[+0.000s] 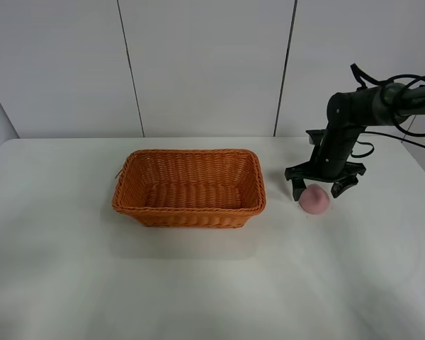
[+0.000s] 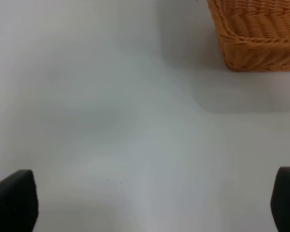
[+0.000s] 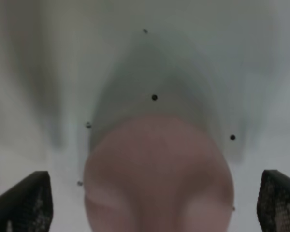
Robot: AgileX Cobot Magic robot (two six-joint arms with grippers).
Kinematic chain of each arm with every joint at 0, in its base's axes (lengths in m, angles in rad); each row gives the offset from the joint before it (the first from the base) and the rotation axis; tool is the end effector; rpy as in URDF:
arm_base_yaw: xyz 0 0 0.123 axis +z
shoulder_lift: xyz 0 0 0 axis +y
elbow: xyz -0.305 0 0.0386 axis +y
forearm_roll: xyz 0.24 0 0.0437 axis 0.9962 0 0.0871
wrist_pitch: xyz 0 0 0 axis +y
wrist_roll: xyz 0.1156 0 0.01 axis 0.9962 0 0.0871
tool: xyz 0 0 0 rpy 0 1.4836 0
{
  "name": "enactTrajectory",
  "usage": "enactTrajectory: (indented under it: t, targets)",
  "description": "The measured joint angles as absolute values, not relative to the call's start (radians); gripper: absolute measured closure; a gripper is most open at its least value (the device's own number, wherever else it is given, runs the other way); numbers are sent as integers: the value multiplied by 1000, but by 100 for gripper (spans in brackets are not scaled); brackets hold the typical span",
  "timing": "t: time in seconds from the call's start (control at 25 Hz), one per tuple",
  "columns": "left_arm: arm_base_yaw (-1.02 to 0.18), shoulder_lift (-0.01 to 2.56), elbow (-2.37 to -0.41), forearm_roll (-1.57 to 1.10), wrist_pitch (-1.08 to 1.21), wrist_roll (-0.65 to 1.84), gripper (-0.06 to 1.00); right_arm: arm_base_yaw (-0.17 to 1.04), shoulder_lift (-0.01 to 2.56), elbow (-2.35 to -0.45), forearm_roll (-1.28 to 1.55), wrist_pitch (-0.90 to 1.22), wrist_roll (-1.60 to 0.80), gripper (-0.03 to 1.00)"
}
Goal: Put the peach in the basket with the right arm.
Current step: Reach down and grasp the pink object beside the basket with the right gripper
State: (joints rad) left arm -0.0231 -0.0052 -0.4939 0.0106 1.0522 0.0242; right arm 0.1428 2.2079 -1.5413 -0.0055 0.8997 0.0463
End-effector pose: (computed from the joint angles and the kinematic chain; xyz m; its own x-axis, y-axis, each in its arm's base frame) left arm -0.0117 0.0013 0.2610 -0.4485 0.0398 -0.8929 0.0281 0.9991 0.0304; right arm 0.4342 0.0619 0.1156 -0.9908 -0.0992 -0.0917 -0.0995 0.9950 -0.0004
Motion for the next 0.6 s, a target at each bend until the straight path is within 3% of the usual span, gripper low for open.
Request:
enactTrajectory:
  t: [0.16, 0.24, 0.32, 0.48, 0.6]
  targets:
    - [-23, -5, -494, 11, 1052, 24, -4, 143, 2230, -1541, 0, 898, 46, 34]
    - [-23, -5, -494, 11, 1052, 24, -4, 143, 2230, -1541, -5, 896, 46, 40]
    - [-23, -5, -494, 11, 1052, 24, -4, 143, 2230, -1541, -5, 897, 46, 52]
    - [-23, -5, -494, 11, 1052, 24, -4, 143, 2225, -1544, -6, 904, 46, 91]
    - [-23, -5, -494, 11, 1052, 24, -4, 143, 2224, -1566, -9, 927, 46, 96]
